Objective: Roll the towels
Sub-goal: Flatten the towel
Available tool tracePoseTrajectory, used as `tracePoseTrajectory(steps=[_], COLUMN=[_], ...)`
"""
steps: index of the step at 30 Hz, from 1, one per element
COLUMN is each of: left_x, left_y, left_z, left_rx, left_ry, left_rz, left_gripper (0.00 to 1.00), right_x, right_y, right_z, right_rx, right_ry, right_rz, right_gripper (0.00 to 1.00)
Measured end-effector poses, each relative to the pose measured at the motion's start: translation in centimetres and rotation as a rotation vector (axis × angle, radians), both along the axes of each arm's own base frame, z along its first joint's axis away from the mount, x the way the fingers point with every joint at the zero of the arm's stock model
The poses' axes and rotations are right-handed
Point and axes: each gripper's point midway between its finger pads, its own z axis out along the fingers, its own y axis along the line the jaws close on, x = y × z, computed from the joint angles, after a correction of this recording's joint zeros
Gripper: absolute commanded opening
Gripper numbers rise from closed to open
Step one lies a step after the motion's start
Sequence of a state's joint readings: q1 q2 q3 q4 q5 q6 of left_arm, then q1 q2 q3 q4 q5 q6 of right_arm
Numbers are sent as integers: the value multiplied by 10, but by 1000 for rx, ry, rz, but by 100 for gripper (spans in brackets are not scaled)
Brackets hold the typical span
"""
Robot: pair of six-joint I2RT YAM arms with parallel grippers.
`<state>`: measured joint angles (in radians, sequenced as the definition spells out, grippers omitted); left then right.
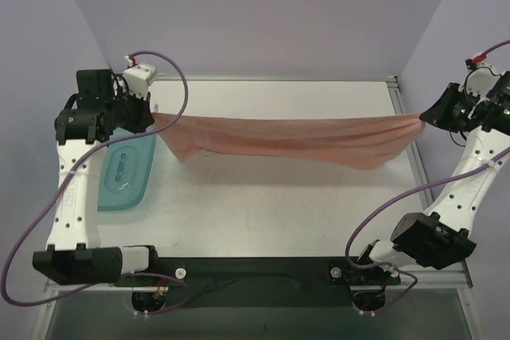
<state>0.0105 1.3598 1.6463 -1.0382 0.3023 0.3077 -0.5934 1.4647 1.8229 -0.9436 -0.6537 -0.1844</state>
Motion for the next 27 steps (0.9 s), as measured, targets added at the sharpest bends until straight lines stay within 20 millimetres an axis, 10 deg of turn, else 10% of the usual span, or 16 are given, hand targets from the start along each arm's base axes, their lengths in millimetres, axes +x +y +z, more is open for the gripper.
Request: tracePoseTrajectory(steps=[11, 18, 22, 27], left_x=[-122, -153, -128, -76], left_y=[6, 7, 1, -5], left_z=[35, 74, 42, -46], left_rx=[31, 33, 9, -39], left_ry=[-256, -383, -244, 48], left_rz=[21, 37, 9, 14], left_gripper=[0, 0, 0, 0], right_x=[-99, -101, -68, -23], right_y=[0, 1, 11, 12], right_z=[42, 66, 26, -75], right_rx=[-46, -4, 42, 108], right_ry=[-213, -298, -194, 51], right_rz=[-178, -173, -61, -19], right_gripper=[0, 0, 0, 0])
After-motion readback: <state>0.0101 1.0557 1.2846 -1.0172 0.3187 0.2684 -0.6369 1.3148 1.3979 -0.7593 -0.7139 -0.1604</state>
